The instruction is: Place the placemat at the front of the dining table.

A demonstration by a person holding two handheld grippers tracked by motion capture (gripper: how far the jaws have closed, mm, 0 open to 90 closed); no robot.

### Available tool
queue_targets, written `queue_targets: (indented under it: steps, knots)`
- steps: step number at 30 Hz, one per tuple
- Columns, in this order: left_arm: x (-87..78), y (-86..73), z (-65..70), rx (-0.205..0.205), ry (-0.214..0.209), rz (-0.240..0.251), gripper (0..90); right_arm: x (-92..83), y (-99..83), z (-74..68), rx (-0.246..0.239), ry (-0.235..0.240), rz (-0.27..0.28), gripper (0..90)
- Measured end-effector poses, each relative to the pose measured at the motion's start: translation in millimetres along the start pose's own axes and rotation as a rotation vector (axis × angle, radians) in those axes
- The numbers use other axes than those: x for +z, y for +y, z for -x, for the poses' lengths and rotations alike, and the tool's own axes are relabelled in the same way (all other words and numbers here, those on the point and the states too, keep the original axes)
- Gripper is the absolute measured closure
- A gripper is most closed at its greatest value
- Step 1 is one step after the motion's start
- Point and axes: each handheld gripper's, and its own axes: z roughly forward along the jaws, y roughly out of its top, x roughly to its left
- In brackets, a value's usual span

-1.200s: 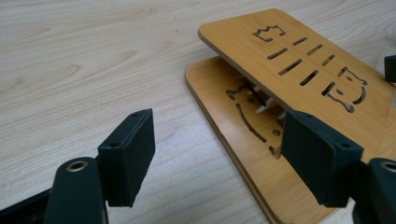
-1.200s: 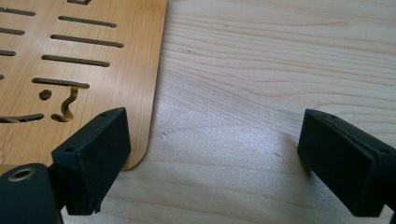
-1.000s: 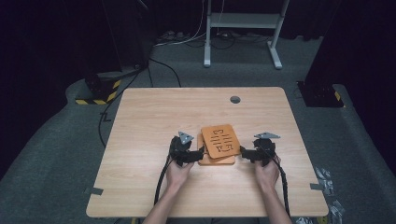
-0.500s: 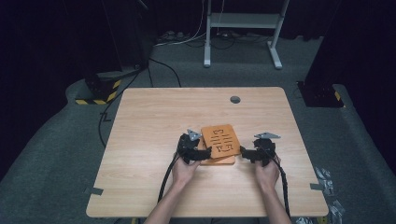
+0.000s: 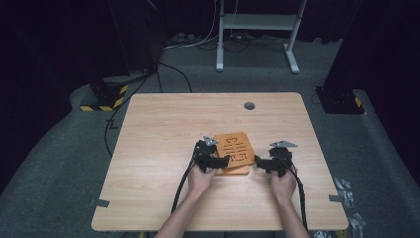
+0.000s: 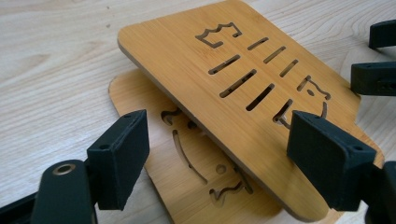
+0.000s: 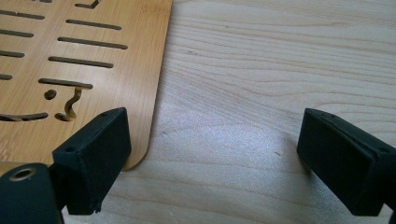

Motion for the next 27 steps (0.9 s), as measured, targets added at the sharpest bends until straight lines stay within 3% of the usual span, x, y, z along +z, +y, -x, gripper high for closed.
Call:
queue_targets:
  steps: [11, 22, 27]
  knots:
    - [10.9, 1.5, 9.5, -0.002, -0.043, -0.021, 20.8, 0.0, 0.0, 0.8, 0.002, 0.003, 0.006, 9.6]
    - [11.9, 3.6, 14.5, 0.001, -0.043, -0.025, 21.1, 0.0, -0.1, -0.2, -0.002, 0.002, 0.002, 10.5]
    - [7.0, 6.0, 17.0, 0.010, -0.048, 0.001, 22.9, -0.2, -0.2, 1.2, -0.002, 0.007, 0.008, 10.5]
